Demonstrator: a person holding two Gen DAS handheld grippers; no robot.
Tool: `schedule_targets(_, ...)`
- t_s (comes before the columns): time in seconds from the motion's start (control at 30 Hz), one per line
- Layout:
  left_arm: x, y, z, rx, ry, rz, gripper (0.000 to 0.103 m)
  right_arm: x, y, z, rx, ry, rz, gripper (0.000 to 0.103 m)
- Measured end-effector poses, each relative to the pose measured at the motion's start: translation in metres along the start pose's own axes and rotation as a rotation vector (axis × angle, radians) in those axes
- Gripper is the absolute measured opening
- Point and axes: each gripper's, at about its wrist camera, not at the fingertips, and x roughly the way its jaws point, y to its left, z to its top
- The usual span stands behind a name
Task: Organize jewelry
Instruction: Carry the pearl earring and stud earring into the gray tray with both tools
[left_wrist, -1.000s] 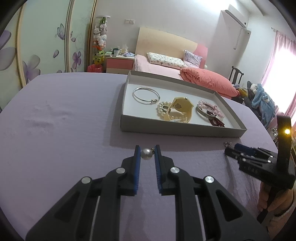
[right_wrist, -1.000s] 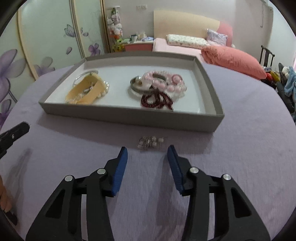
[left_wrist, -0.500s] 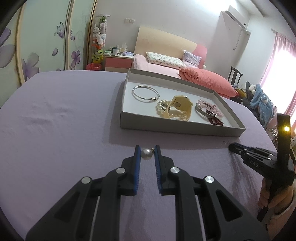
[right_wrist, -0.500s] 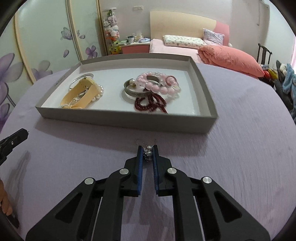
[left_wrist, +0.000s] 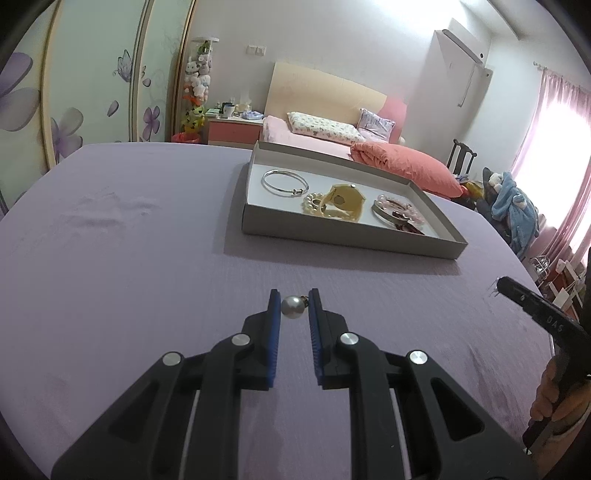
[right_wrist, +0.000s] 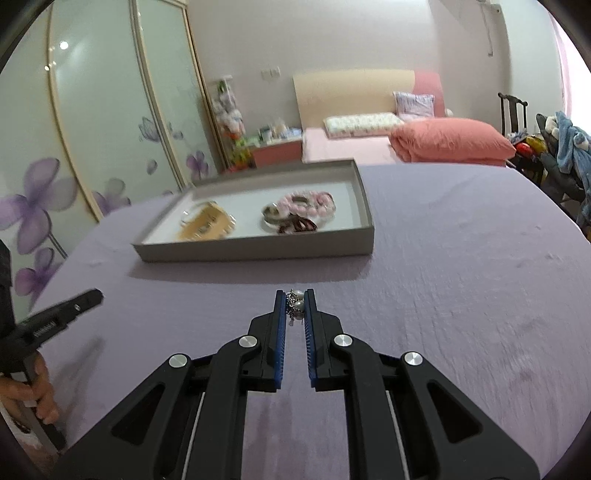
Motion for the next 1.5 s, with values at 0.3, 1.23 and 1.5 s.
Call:
schedule_targets(0.3,-0.023,-0.004,-0.014,-0.008,-0.02,-0.007,0.016,-0.016,0.008,-0.004,0.004,-0.045,0.033,0.011)
schedule_targets(1.23,-0.054,-0.022,-0.008,0.025,-0.088,-0.048,0.016,-0.042,0.011,0.0,-0.006,-0.164,0.056,0.011)
schedule_targets(1.5,-0.063,-0.042,0.031,0.093,-0.268,-0.035,0.016,-0.057,0.02,0.038,-0.053,-0.328,0.043,0.011)
